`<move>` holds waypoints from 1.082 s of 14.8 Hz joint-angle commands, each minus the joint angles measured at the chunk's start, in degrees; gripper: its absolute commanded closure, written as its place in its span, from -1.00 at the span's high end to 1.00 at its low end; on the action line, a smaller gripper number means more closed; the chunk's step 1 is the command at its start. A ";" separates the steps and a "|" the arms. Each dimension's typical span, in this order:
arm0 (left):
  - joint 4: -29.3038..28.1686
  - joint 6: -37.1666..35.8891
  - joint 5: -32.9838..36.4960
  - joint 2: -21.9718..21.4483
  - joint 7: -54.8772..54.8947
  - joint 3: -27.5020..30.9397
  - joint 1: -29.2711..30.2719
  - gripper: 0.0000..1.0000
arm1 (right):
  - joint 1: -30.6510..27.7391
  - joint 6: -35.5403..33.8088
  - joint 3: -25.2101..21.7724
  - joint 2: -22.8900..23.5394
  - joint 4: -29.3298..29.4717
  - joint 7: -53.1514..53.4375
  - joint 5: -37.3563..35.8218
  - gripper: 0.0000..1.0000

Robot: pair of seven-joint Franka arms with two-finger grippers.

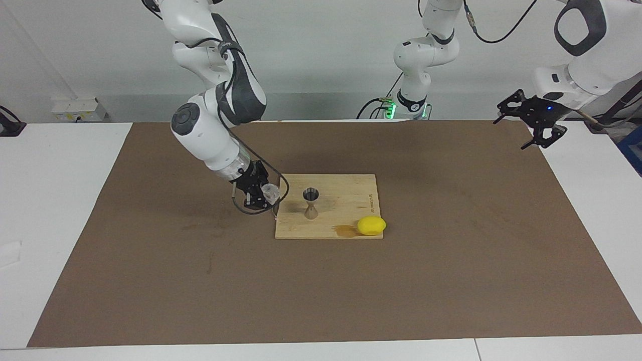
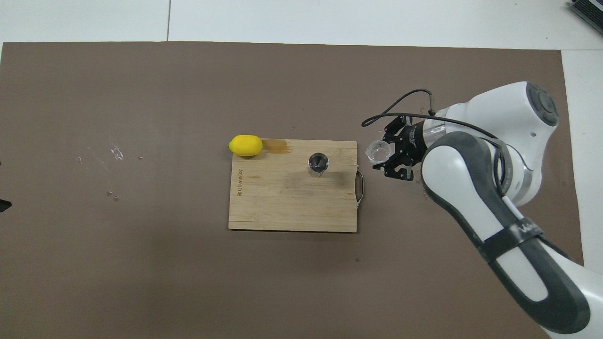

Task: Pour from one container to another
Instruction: 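Carry the clear glass with the right gripper over the metal cup, then tilt the clear glass with the right gripper to pour into the metal cup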

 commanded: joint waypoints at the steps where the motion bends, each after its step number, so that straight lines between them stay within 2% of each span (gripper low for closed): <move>1: -1.88 3.98 1.28 -0.16 -17.27 0.64 -4.24 1.00 | 3.09 0.29 -0.06 1.43 2.48 4.45 -4.17 -1.00; 3: -3.63 6.96 1.37 -0.51 -26.07 0.73 -5.04 1.00 | 5.38 0.38 -0.15 1.43 2.74 6.73 -6.20 -1.00; 5: -5.57 12.15 1.28 -1.39 -27.95 0.90 -4.17 1.00 | 6.78 0.30 0.03 1.43 3.18 9.02 -9.27 -1.00; 11: -5.23 13.13 1.28 -1.39 -28.22 1.61 -3.20 1.00 | 9.96 -1.02 -0.06 1.61 5.55 11.92 -15.07 -1.00; 16: -5.67 10.59 1.64 -3.33 -31.29 1.52 2.33 1.00 | 10.31 -1.29 0.03 1.87 5.91 12.81 -19.11 -1.00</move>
